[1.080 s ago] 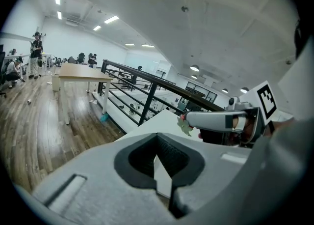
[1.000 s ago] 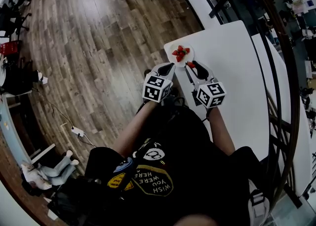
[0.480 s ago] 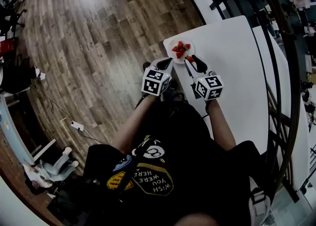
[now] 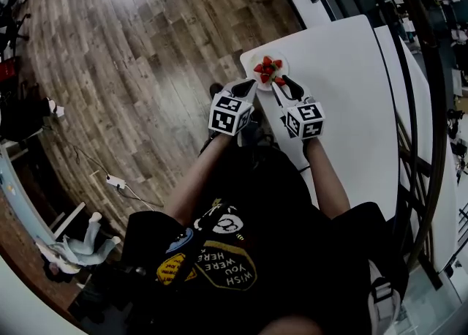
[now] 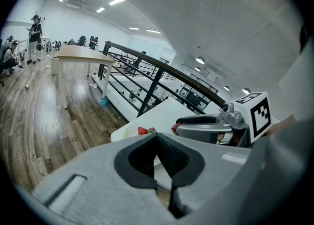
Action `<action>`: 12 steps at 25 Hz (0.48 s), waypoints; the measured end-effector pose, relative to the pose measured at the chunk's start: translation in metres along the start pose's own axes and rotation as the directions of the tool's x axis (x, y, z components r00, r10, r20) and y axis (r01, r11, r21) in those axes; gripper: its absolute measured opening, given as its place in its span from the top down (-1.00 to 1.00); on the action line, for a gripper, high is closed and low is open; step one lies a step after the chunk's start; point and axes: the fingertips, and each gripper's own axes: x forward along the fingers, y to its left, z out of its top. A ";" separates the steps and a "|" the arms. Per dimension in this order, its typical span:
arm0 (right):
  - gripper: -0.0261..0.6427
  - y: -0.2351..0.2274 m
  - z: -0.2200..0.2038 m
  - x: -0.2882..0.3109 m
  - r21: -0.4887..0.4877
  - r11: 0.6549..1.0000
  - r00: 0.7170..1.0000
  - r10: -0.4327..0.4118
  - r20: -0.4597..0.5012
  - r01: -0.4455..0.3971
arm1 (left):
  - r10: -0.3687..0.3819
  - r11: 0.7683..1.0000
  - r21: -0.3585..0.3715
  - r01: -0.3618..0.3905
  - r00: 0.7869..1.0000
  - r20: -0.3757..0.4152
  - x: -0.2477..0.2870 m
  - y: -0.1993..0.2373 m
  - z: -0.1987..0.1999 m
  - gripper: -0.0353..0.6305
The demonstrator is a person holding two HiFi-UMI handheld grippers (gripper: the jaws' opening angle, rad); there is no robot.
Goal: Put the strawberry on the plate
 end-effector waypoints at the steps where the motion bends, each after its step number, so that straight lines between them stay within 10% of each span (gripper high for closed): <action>1: 0.48 -0.004 -0.003 0.004 -0.006 1.000 1.000 -0.005 -0.006 0.005 | 0.000 1.000 -0.002 0.000 1.000 0.004 0.002 0.002 0.002 0.89; 12: 0.48 -0.032 -0.035 0.035 0.006 0.998 0.994 -0.054 -0.093 0.055 | -0.022 0.999 -0.048 0.020 0.999 -0.042 0.033 0.020 -0.004 0.89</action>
